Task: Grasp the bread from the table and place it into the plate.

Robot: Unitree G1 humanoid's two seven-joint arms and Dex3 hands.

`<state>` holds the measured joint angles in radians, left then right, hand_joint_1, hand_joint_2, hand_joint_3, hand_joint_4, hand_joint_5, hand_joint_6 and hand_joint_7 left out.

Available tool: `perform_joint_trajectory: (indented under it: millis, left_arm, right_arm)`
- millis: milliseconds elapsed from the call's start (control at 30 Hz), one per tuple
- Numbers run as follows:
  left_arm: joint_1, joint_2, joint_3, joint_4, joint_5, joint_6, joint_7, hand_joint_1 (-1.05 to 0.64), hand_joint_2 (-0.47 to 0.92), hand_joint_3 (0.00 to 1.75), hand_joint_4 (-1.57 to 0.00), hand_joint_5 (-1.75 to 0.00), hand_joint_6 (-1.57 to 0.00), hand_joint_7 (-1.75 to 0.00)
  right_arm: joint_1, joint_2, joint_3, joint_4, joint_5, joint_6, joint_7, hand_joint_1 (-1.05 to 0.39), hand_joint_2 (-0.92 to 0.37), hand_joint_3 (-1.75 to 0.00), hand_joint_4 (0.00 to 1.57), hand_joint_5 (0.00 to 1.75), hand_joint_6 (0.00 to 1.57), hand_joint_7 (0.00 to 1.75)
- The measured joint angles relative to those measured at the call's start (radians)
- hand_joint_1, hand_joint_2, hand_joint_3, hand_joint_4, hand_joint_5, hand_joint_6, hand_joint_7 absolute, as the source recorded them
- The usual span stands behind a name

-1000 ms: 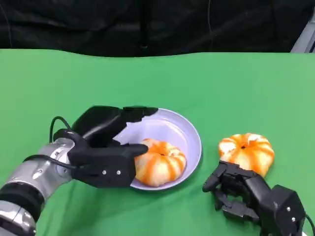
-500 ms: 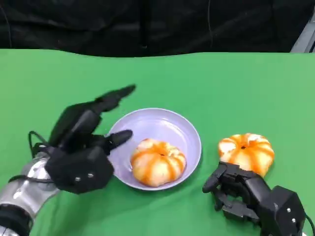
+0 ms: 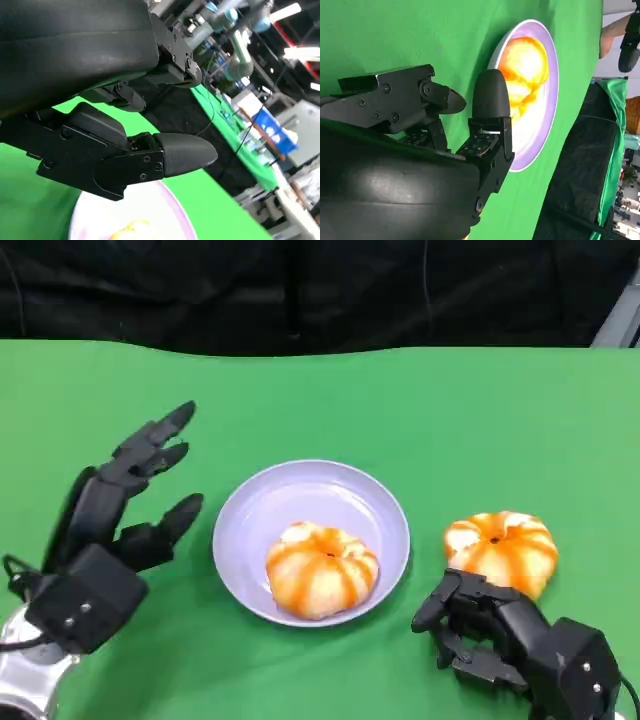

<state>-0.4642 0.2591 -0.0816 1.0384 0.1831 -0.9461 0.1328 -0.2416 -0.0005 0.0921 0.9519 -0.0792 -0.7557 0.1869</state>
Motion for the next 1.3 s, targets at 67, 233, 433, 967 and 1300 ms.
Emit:
perform_joint_trajectory:
  millis: [67, 233, 433, 967, 1300]
  left_arm:
    - [0.017, -0.006, 0.018, 0.006, -0.024, -0.006, -0.012, -0.79, 0.92, 0.65, -0.67, -0.04, -0.4, -0.01]
    - [0.052, -0.017, 0.063, 0.014, -0.063, -0.026, -0.035, -0.78, 0.92, 0.64, -0.68, -0.03, -0.41, -0.01]
    - [0.069, -0.034, 0.105, 0.015, -0.105, -0.026, -0.06, -0.77, 0.92, 0.63, -0.69, -0.03, -0.41, -0.01]
    - [0.139, -0.115, 0.205, 0.046, -0.21, -0.05, -0.187, -0.7, 0.92, 0.5, -0.83, -0.04, -0.52, -0.02]
    - [0.173, -0.144, 0.221, 0.07, -0.225, -0.055, -0.223, -0.69, 0.92, 0.47, -0.86, -0.04, -0.56, -0.02]
  right_arm:
    - [0.0, 0.0, -0.001, 0.0, 0.001, 0.001, 0.004, 0.06, -0.92, -0.57, 0.69, 1.74, 0.72, 1.35]
    - [0.0, 0.0, -0.004, -0.001, 0.008, 0.004, 0.014, 0.06, -0.92, -0.56, 0.68, 1.75, 0.72, 1.34]
    - [0.0, -0.002, -0.005, 0.0, 0.008, 0.003, 0.02, 0.06, -0.92, -0.56, 0.68, 1.75, 0.72, 1.35]
    - [0.002, -0.006, -0.006, -0.002, 0.025, 0.007, 0.034, 0.05, -0.92, -0.57, 0.67, 1.74, 0.72, 1.33]
    - [0.006, -0.007, -0.004, -0.011, 0.025, 0.014, 0.034, 0.05, -0.9, -0.6, 0.68, 1.73, 0.72, 1.33]
